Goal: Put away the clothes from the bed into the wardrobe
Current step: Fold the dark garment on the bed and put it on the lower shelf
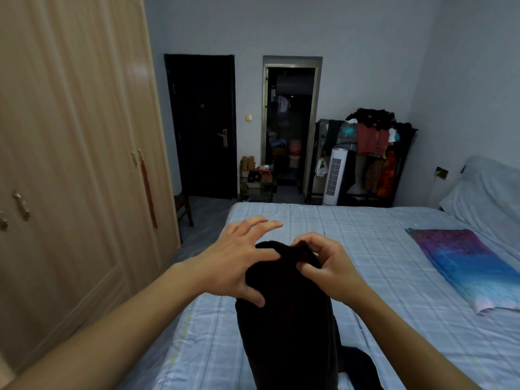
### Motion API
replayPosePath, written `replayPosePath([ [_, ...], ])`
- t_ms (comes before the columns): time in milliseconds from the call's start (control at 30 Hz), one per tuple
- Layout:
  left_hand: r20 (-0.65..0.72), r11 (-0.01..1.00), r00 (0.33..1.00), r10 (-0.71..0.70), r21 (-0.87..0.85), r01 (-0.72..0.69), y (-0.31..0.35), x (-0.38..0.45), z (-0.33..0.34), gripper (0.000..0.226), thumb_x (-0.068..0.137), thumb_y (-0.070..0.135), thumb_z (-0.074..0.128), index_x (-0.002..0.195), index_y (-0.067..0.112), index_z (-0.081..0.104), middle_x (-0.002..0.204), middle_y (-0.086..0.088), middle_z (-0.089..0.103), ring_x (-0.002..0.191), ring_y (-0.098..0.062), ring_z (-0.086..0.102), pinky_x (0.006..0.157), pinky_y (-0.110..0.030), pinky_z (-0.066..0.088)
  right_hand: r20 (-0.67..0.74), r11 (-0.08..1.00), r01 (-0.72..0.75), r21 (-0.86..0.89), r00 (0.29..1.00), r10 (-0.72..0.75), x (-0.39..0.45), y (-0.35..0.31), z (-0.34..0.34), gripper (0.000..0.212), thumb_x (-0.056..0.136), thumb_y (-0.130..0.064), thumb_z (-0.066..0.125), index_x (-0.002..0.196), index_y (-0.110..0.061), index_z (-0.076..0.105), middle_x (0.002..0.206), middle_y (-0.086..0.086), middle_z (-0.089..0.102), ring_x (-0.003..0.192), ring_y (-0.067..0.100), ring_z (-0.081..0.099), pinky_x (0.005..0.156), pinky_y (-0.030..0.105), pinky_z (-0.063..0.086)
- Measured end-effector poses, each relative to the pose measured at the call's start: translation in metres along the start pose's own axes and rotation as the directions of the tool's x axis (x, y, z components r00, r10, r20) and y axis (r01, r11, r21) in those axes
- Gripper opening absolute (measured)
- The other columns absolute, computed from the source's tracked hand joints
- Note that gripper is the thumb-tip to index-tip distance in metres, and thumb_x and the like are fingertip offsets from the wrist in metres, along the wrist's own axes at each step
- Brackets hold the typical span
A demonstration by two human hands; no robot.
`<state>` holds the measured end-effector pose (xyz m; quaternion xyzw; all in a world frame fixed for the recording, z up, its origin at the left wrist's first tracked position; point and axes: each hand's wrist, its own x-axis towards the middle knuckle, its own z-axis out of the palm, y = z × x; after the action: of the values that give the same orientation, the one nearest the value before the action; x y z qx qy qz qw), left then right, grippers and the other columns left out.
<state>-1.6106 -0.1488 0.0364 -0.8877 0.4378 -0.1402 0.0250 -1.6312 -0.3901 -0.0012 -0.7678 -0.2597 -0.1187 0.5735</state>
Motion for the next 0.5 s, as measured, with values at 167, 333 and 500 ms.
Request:
replayPosePath([
  [167, -0.046, 0.999, 0.999, 0.012, 0.033, -0.011, -0.005, -0.010, 0.006, 0.062, 0.073, 0.085, 0.052, 0.101, 0.031, 0.069, 0.162, 0.008, 0.016, 0.150, -0.017, 0.007, 0.114, -0.040, 0.021, -0.034, 0.999, -0.021, 0.043, 0.999, 0.022, -0.002, 0.002, -0.005, 0.037, 0.082, 0.015, 0.060, 0.098, -0.017, 0.067, 0.094, 0.008, 0.068, 0.090, 0.025, 0.067, 0.076, 0.034, 0.056],
  [333, -0.133, 0.988, 0.991, -0.022, 0.146, 0.042, -0.020, -0.025, 0.014, 0.061, 0.074, 0.084, 0.052, 0.101, 0.031, 0.064, 0.154, 0.005, 0.034, 0.145, -0.020, 0.025, 0.107, -0.040, 0.035, -0.052, 0.998, -0.016, 0.061, 0.998, 0.019, -0.002, -0.001, -0.014, 0.033, 0.084, 0.015, 0.061, 0.099, -0.013, 0.067, 0.096, 0.011, 0.067, 0.090, 0.029, 0.068, 0.078, 0.041, 0.059],
  [500, -0.312, 0.989, 0.947, -0.082, 0.092, 0.116, -0.021, -0.029, 0.012, 0.053, 0.078, 0.077, 0.058, 0.095, 0.028, 0.068, 0.130, 0.008, 0.055, 0.128, -0.017, 0.046, 0.091, -0.040, 0.043, -0.040, 0.999, 0.017, 0.047, 0.999, -0.015, -0.004, -0.007, -0.017, 0.031, 0.084, 0.017, 0.061, 0.098, -0.010, 0.066, 0.091, 0.006, 0.066, 0.087, 0.023, 0.067, 0.076, 0.032, 0.057],
])
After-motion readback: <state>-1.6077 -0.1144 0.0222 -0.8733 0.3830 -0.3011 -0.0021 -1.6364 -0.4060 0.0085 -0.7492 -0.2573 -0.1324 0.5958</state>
